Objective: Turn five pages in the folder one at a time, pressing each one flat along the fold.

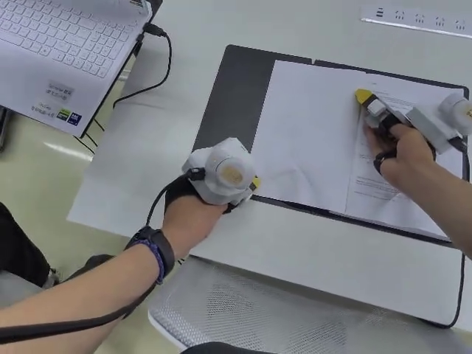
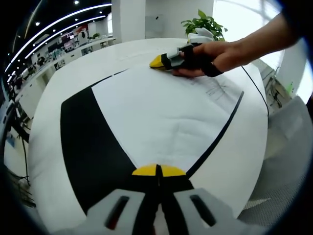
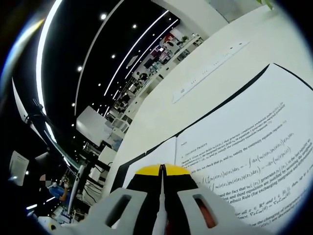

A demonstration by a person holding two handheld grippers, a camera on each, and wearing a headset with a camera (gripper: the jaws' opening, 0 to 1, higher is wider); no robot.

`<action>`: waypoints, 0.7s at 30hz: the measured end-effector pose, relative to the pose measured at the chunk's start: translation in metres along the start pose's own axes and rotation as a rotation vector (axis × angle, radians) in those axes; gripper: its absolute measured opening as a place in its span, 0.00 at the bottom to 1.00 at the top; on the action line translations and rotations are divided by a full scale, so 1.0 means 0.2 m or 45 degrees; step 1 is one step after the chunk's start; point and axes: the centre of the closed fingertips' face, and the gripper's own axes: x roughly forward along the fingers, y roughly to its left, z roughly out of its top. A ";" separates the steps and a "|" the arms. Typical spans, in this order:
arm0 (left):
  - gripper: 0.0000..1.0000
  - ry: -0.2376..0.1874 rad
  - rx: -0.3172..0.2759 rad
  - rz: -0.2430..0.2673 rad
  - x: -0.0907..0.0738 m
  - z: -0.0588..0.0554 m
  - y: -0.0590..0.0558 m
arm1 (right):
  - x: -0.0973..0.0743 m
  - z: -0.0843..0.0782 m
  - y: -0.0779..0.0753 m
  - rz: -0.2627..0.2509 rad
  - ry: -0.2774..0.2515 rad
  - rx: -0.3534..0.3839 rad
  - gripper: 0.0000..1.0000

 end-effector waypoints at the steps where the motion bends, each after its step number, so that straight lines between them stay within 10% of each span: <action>1: 0.00 0.001 -0.009 -0.001 0.00 0.00 0.00 | 0.01 0.01 0.00 -0.002 -0.009 0.011 0.00; 21: 0.00 -0.002 -0.062 0.000 0.00 0.00 0.00 | 0.12 0.08 -0.05 -0.056 -0.083 0.015 0.00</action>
